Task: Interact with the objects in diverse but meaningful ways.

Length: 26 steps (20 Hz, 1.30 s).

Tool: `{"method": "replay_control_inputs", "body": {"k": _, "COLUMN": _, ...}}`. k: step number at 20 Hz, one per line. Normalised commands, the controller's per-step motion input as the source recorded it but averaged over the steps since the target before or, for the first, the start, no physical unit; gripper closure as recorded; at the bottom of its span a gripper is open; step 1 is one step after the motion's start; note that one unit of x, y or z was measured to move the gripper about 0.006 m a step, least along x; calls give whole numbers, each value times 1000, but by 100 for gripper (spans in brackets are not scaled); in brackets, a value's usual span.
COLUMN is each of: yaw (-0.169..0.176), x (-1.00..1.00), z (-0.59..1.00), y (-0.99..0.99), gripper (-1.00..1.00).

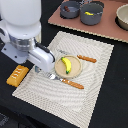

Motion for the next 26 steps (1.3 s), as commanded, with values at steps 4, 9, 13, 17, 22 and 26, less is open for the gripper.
{"method": "replay_control_inputs", "body": {"k": 4, "yaw": 0, "x": -591, "z": -221, "y": -29, "gripper": -100}}
{"method": "replay_control_inputs", "body": {"k": 9, "yaw": 0, "x": -548, "z": -157, "y": 5, "gripper": -100}}
{"method": "replay_control_inputs", "body": {"k": 13, "yaw": 0, "x": -596, "z": -205, "y": 6, "gripper": -100}}
{"method": "replay_control_inputs", "body": {"k": 17, "yaw": 0, "x": -672, "z": -180, "y": 1, "gripper": -100}}
{"method": "replay_control_inputs", "body": {"k": 22, "yaw": 0, "x": -678, "z": -147, "y": 0, "gripper": -100}}
{"method": "replay_control_inputs", "body": {"k": 26, "yaw": 0, "x": -754, "z": -221, "y": 0, "gripper": -100}}
